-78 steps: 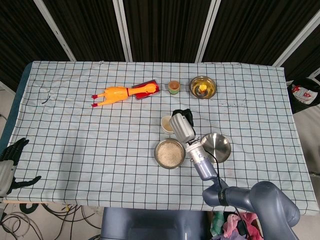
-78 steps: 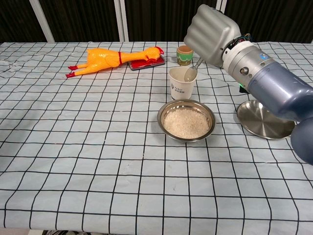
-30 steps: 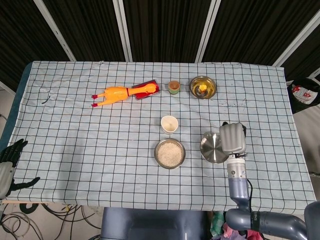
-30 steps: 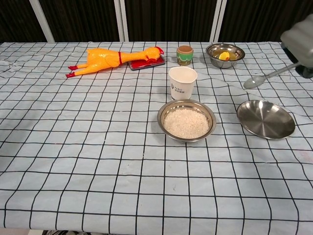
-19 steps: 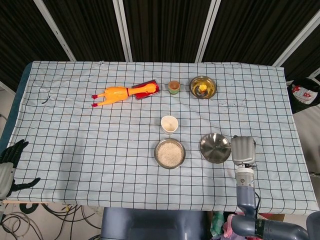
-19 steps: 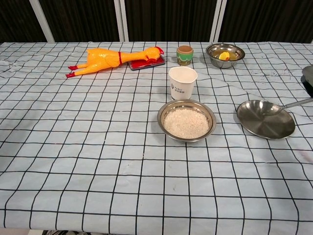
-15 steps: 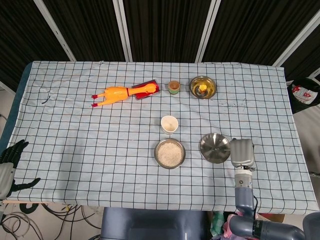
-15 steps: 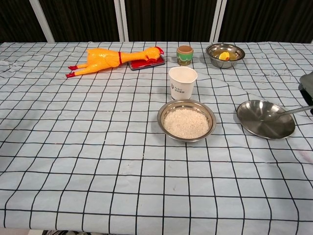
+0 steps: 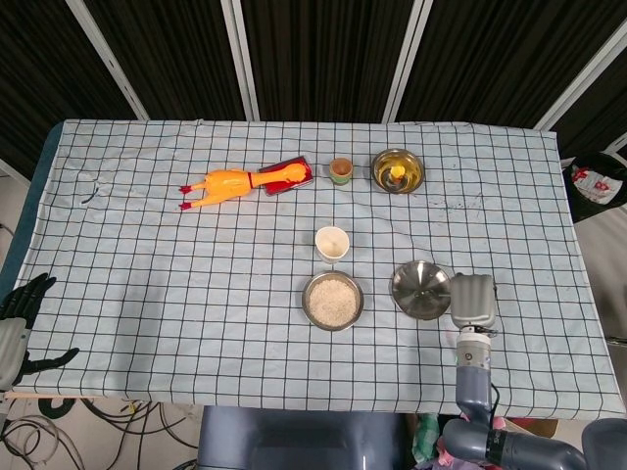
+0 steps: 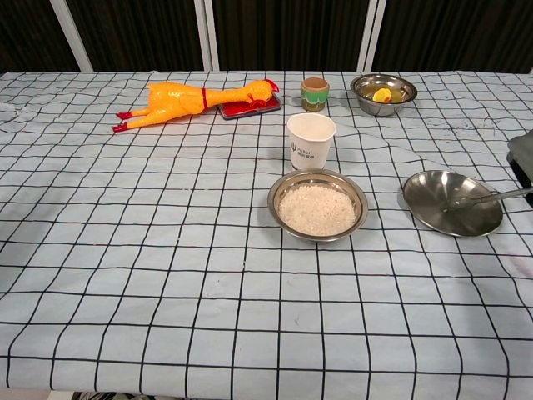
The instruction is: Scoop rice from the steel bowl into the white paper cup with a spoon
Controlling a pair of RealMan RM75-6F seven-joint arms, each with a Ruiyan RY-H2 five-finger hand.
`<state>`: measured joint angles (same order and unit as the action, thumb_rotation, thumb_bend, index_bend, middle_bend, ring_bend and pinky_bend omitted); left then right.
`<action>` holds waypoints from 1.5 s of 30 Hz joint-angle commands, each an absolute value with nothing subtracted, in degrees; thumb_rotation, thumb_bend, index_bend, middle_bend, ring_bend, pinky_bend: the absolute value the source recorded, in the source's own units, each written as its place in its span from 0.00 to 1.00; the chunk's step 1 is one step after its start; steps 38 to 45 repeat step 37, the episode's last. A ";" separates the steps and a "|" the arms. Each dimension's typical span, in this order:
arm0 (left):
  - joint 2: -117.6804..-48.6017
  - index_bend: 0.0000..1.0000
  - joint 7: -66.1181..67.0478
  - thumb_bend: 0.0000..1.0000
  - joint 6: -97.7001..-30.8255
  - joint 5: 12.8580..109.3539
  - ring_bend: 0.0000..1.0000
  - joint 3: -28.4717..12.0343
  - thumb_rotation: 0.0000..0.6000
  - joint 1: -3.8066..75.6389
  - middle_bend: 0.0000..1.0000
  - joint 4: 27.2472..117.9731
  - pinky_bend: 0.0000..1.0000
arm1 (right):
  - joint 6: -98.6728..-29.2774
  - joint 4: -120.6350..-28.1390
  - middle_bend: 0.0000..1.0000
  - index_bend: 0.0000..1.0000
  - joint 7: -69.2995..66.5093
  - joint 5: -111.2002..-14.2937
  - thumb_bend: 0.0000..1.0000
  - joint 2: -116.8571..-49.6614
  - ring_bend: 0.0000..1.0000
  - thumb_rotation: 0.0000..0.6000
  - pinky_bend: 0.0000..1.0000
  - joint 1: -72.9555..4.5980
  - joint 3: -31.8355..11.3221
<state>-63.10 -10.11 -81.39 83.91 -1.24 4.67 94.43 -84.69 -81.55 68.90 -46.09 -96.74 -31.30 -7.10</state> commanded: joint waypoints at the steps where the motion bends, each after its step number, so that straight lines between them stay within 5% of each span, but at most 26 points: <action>1: -63.09 0.00 -10.09 0.00 -81.43 83.94 0.00 -1.24 1.00 4.65 0.00 94.44 0.00 | -84.94 -81.83 1.00 0.38 68.89 -46.05 0.39 -96.61 1.00 1.00 1.00 -30.95 -7.16; 6: -63.08 0.00 -10.10 0.00 -81.52 84.00 0.00 -1.22 1.00 4.60 0.00 94.44 0.00 | -85.52 -82.73 1.00 0.22 68.73 -46.25 0.32 -95.95 1.00 1.00 1.00 -30.19 -7.04; 14: -62.99 0.00 -10.20 0.00 -82.05 84.42 0.00 -1.08 1.00 4.35 0.00 94.21 0.00 | -87.27 -87.27 0.92 0.18 66.64 -50.15 0.30 -92.05 0.98 1.00 0.94 -28.30 -5.33; 17: -62.92 0.00 -10.25 0.00 -82.35 84.85 0.00 -0.91 1.00 4.21 0.00 94.04 0.00 | -88.40 -90.36 0.70 0.10 63.69 -54.39 0.29 -88.34 0.80 1.00 0.75 -26.84 -3.21; 21: -62.94 0.00 -9.77 0.00 -82.64 85.83 0.00 -0.40 1.00 4.07 0.00 93.67 0.00 | -90.55 -94.94 0.26 0.00 55.75 -63.38 0.26 -80.48 0.34 1.00 0.37 -23.52 1.50; 24: -62.82 0.00 -8.49 0.00 -82.65 86.65 0.00 0.18 1.00 4.01 0.00 93.20 0.00 | -91.36 -98.37 0.06 0.00 46.61 -68.89 0.20 -74.21 0.10 1.00 0.24 -20.54 4.75; 26: -62.79 0.00 -7.14 0.00 -82.84 87.07 0.00 0.49 1.00 3.89 0.00 92.86 0.00 | -92.38 -100.11 0.01 0.00 39.93 -72.50 0.16 -69.78 0.04 1.00 0.23 -18.30 6.80; 37: -63.81 0.00 -1.52 0.00 -84.63 87.09 0.00 0.15 1.00 3.30 0.00 91.36 0.00 | -98.89 -95.20 0.00 0.00 14.64 -84.57 0.06 -61.23 0.00 1.00 0.21 -8.58 11.77; 45: -63.81 0.00 -1.52 0.00 -84.63 87.09 0.00 0.15 1.00 3.30 0.00 91.36 0.00 | -98.89 -95.20 0.00 0.00 14.64 -84.57 0.06 -61.23 0.00 1.00 0.21 -8.58 11.77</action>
